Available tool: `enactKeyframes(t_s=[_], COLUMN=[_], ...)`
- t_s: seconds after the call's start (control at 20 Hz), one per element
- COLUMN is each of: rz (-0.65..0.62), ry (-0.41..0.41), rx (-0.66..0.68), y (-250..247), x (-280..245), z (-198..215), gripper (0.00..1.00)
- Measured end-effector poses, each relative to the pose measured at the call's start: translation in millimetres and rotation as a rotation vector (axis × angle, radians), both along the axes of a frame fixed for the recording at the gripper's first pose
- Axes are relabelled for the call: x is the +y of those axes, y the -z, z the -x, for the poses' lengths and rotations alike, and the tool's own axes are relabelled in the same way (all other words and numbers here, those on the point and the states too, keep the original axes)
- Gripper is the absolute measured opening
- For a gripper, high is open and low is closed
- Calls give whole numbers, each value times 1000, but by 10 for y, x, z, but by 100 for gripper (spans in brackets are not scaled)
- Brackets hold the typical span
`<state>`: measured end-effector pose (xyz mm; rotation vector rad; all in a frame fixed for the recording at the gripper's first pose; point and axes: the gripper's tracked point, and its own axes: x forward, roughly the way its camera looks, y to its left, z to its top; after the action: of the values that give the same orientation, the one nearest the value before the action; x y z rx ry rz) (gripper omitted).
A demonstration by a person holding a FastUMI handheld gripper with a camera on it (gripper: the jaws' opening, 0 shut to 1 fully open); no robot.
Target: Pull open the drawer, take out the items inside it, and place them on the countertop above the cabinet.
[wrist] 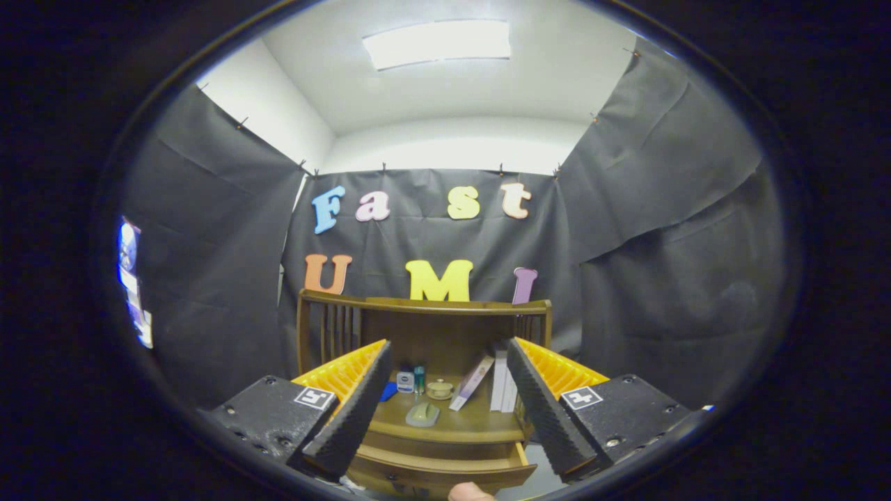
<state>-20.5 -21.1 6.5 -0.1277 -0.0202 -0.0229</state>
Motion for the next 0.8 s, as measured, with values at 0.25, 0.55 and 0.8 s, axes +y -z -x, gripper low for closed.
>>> enactKeyframes(t_s=[0.25,0.55,0.8], rz=[-40,-87,-76], ry=[-15,22,34], rx=[-26,-16,-20], y=[10,112,152], x=[0,-193,-286], z=[155,197,207], gripper=[100,100,100])
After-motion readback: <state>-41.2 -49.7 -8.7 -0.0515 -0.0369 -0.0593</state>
